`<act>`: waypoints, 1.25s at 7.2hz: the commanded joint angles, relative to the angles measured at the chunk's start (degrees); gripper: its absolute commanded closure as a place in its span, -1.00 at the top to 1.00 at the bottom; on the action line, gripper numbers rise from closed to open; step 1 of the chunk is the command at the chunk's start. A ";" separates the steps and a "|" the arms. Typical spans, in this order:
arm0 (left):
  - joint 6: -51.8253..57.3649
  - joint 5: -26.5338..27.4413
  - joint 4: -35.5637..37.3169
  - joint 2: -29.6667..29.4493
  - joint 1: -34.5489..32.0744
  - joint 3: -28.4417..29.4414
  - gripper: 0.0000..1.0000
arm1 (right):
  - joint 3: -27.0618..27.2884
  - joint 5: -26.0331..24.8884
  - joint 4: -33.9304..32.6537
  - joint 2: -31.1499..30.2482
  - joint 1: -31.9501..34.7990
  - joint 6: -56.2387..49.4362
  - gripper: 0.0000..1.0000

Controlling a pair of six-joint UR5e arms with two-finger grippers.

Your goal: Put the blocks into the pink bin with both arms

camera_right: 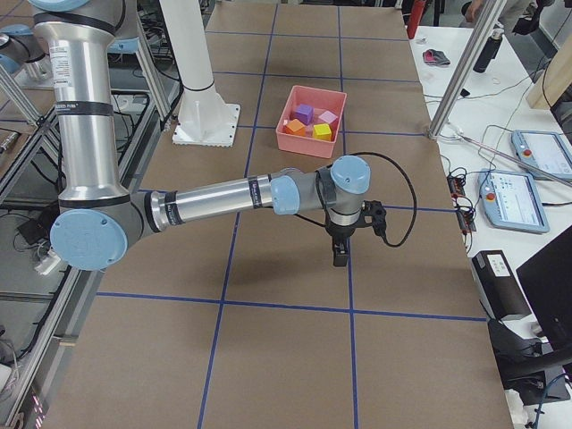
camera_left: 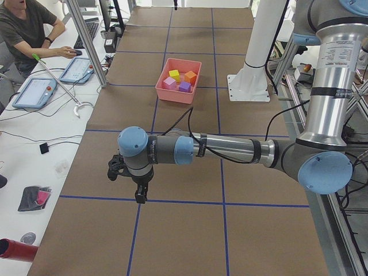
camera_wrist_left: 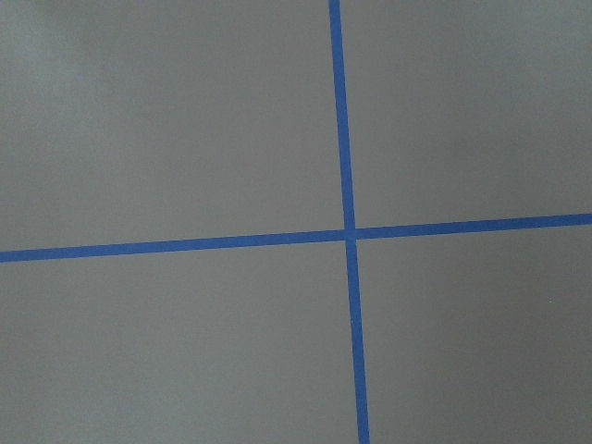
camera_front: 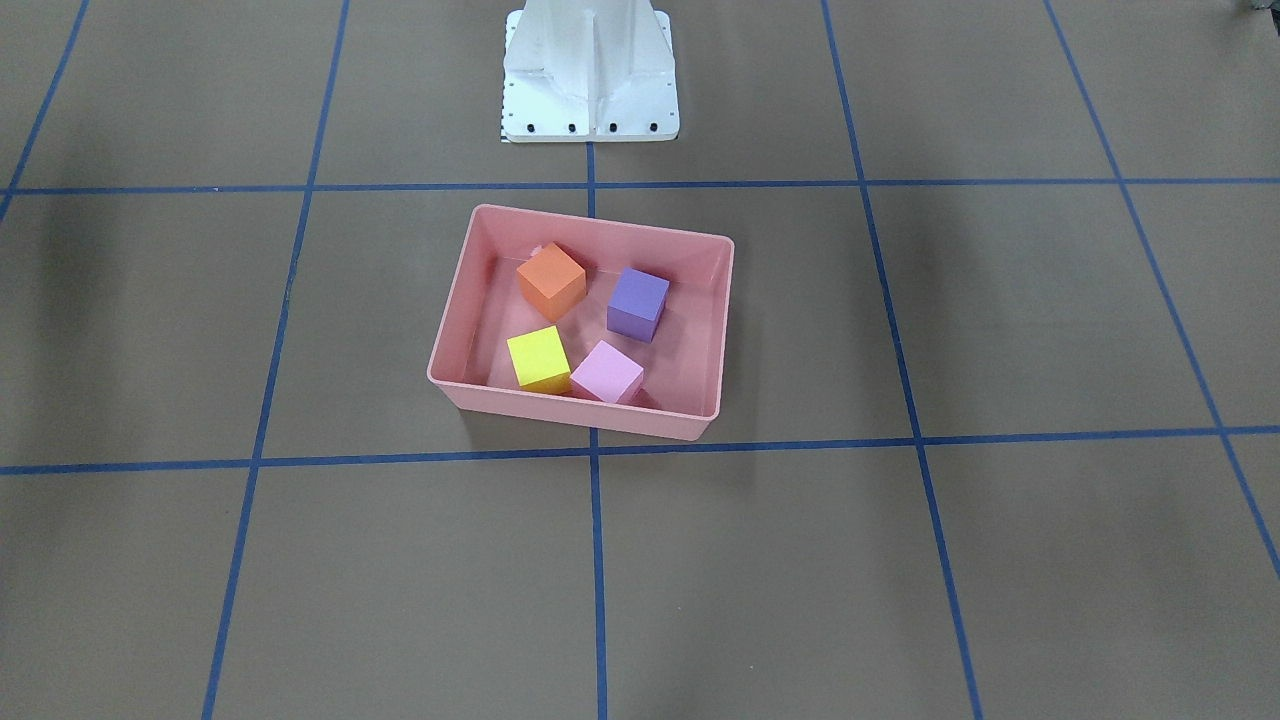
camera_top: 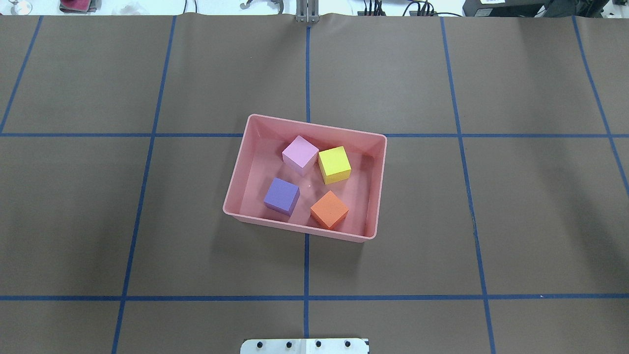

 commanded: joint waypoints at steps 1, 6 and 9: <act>-1.76 -0.01 -0.09 0.07 0.07 0.08 0.99 | -0.62 -1.80 -0.30 -0.25 0.00 -0.60 1.00; -2.29 -2.19 0.35 0.25 -0.10 0.60 0.99 | -1.94 -1.19 -0.21 -2.18 0.44 0.27 1.00; -2.20 -5.55 0.00 1.48 -0.10 -0.27 0.99 | -1.94 -0.49 -0.39 -2.88 2.36 0.27 1.00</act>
